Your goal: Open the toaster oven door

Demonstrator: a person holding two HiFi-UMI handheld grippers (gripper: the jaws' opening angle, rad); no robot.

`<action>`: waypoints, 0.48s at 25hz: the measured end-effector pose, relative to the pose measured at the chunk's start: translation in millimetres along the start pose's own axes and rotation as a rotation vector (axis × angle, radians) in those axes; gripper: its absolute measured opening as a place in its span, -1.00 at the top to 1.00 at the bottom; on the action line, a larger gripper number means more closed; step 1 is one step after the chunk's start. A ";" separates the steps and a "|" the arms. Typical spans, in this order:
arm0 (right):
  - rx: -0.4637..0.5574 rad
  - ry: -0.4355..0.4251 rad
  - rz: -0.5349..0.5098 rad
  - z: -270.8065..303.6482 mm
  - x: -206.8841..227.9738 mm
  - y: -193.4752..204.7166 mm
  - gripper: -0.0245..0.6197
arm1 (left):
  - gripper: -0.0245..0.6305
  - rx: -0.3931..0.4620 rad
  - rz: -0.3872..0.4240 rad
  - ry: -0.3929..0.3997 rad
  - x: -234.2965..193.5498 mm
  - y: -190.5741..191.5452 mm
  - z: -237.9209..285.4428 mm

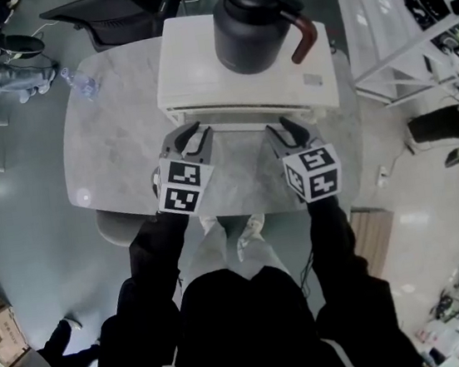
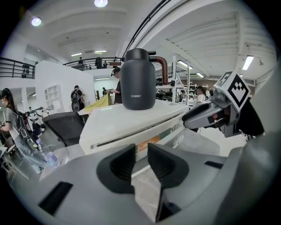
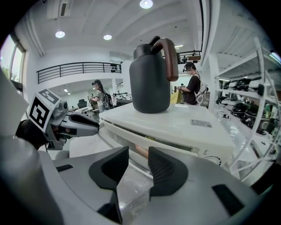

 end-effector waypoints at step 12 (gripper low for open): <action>0.004 0.009 0.050 -10.7 -7.0 15.8 0.53 | 0.67 -0.024 -0.029 0.002 11.8 13.0 -9.4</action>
Point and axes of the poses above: the fingertips, and each gripper's own axes: z forward along the fingers, x to its right, y out of its underside, the point moved 9 cm from there along -z, backward along the fingers, and after that the axes turned 1 degree about x, right-handed, at the moved point
